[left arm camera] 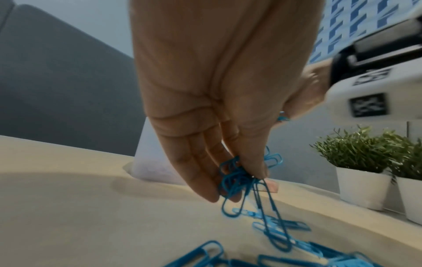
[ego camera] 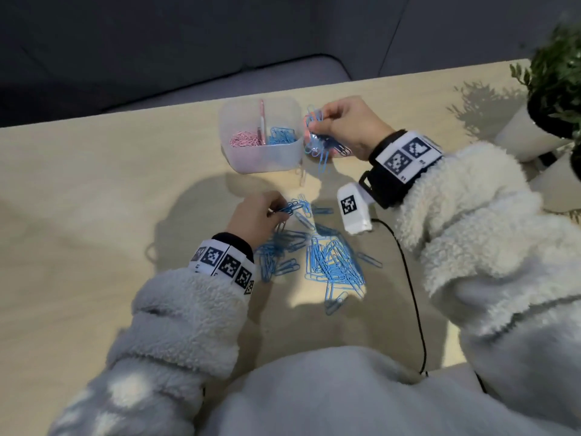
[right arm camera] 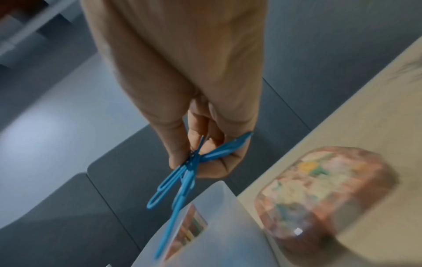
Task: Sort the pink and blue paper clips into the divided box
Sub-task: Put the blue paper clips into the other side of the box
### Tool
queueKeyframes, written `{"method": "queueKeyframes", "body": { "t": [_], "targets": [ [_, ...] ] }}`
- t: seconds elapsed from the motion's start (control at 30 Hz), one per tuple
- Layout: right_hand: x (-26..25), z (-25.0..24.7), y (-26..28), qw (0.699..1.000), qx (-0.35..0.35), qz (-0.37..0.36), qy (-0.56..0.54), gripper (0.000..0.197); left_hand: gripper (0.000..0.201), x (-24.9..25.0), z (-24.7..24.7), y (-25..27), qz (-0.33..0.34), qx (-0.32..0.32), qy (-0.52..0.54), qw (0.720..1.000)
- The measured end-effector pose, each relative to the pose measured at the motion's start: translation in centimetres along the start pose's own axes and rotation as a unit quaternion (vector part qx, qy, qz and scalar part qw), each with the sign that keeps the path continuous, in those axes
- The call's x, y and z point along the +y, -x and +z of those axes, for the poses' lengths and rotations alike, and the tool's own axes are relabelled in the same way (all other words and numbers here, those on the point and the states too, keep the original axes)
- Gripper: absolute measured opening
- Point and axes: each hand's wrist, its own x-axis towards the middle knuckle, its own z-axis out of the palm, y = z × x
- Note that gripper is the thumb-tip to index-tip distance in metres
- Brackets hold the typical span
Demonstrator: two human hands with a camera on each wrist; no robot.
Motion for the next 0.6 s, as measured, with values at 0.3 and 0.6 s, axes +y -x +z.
{"method": "queueKeyframes", "body": {
  "t": [0.3, 0.6],
  "targets": [
    [-2.0, 4.2, -7.2, 0.996, 0.07, 0.006, 0.053, 0.032, 0.007, 0.9, -2.8, -1.9, 0.004, 0.059, 0.133, 0.989],
    [-0.5, 3.1, -5.3, 0.997, 0.054, -0.015, 0.052, 0.022, 0.022, 4.0, -7.0, -9.4, -0.082, 0.158, 0.109, 0.978]
  ]
}}
